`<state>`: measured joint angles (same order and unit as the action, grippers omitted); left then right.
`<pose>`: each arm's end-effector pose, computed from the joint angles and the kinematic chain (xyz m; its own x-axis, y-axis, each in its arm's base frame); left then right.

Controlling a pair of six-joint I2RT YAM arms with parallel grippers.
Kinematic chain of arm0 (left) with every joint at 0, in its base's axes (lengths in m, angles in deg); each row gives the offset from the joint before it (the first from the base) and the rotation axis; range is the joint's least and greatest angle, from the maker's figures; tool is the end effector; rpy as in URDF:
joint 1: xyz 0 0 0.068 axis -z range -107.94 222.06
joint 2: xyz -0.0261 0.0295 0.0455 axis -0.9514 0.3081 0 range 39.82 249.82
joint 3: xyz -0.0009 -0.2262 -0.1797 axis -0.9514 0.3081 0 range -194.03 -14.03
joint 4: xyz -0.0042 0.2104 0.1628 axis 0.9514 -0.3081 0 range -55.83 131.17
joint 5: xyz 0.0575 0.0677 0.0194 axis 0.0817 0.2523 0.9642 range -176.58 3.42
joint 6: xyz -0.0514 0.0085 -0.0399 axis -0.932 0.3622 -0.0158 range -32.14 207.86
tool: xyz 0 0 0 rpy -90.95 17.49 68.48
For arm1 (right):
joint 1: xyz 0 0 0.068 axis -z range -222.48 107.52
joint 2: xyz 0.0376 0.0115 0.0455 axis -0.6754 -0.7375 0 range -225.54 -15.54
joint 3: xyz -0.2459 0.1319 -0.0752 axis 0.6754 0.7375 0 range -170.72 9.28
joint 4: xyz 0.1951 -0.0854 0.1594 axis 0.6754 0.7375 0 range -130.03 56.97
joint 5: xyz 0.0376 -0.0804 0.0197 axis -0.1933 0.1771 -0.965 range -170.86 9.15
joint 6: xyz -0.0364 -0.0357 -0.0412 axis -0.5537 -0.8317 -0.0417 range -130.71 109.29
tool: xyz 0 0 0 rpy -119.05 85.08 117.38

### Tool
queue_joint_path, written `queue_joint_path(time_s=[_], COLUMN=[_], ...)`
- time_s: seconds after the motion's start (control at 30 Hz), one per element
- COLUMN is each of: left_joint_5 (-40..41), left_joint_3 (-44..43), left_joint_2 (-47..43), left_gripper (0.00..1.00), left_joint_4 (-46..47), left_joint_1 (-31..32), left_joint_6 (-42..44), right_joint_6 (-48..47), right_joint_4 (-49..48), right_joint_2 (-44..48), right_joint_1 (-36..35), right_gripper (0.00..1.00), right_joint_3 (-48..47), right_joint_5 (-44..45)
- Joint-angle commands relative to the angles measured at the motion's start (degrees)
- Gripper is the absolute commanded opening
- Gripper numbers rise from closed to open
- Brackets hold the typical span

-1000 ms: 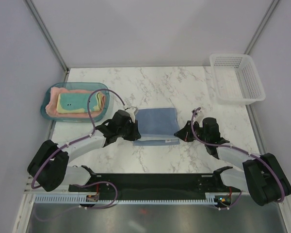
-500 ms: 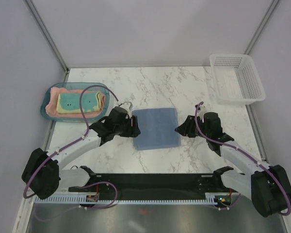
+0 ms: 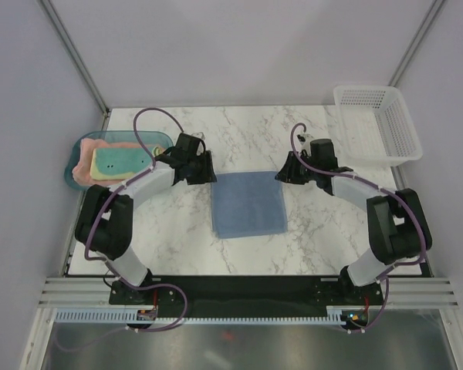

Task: Fold and stack the towels
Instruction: Fold the towel

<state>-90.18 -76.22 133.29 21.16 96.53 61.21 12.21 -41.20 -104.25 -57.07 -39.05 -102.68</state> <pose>0.3265 -0.1522 0.2172 -0.8362 -0.1113 -0.5370 0.0829 0.9423 -0.3242 0.3217 0.1034 0.2010 -0.7630 0.1751 -0.6223 -0.2338 0.8227 0.5182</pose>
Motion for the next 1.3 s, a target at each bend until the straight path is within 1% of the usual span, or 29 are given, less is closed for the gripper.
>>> queue_joint_path(time_s=[0.0, 0.03, 0.17, 0.27, 0.4, 0.5, 0.53, 0.63, 0.7, 0.83, 0.93, 1.23, 1.27], left_joint_5=[-5.7, -6.4, -10.5, -11.6, -10.7, -10.6, -10.6, -10.6, -9.2, -7.5, -4.7, -6.6, -6.5], left_joint_3=[-5.4, -6.4, -7.2, -7.9, -8.7, -9.4, -9.5, -9.4, -9.6, -8.9, -8.0, -7.4, -7.2], left_joint_2=[3.2, 5.0, 7.7, 9.4, 10.8, 11.6, 11.6, 11.6, 11.7, 10.4, 8.7, 10.4, 10.4], left_gripper=[0.53, 0.52, 0.52, 0.51, 0.49, 0.47, 0.44, 0.43, 0.43, 0.48, 0.5, 0.5, 0.5], left_joint_4=[0.7, 0.8, 3.2, 4.5, 4.5, 4.5, 4.6, 4.6, 3.5, 2.7, 2.7, 3.8, 3.9], left_joint_1=[-1.3, -1.6, -2.1, -2.1, -2.3, -2.4, -2.5, -2.7, -2.8, -2.8, -2.8, -2.8, -2.8], left_joint_6=[4.1, 4.3, 5.5, 5.7, 5.6, 5.8, 6.0, 6.1, 6.0, 6.3, 6.1, 3.7, 3.5], right_joint_6=[-4.7, -5.5, -7.6, -7.8, -6.9, -6.4, -6.3, -6.0, -5.9, -5.6, -5.7, -4.6, -4.7], right_joint_4=[1.1, 3.3, 4.4, 4.1, 3.0, 2.1, 1.8, 1.6, 1.7, 1.6, 1.6, 1.7, 0.3], right_joint_2=[-6.7, -8.1, -14.3, -16.4, -17.3, -17.4, -17.3, -17.0, -16.9, -16.9, -16.6, -16.0, -16.0], right_joint_1=[1.7, 1.9, 2.9, 3.2, 3.1, 3.2, 3.1, 3.1, 3.2, 3.1, 3.1, 3.1, 3.1], right_gripper=[0.4, 0.4, 0.39, 0.37, 0.36, 0.35, 0.34, 0.33, 0.33, 0.33, 0.32, 0.32, 0.32], right_joint_3=[-6.2, -7.4, -11.2, -12.2, -12.7, -12.6, -12.6, -12.5, -12.5, -12.7, -12.5, -12.6, -12.6], right_joint_5=[-4.7, -4.7, -5.2, -7.8, -8.3, -8.6, -8.6, -8.7, -8.8, -9.3, -9.3, -9.9, -9.9])
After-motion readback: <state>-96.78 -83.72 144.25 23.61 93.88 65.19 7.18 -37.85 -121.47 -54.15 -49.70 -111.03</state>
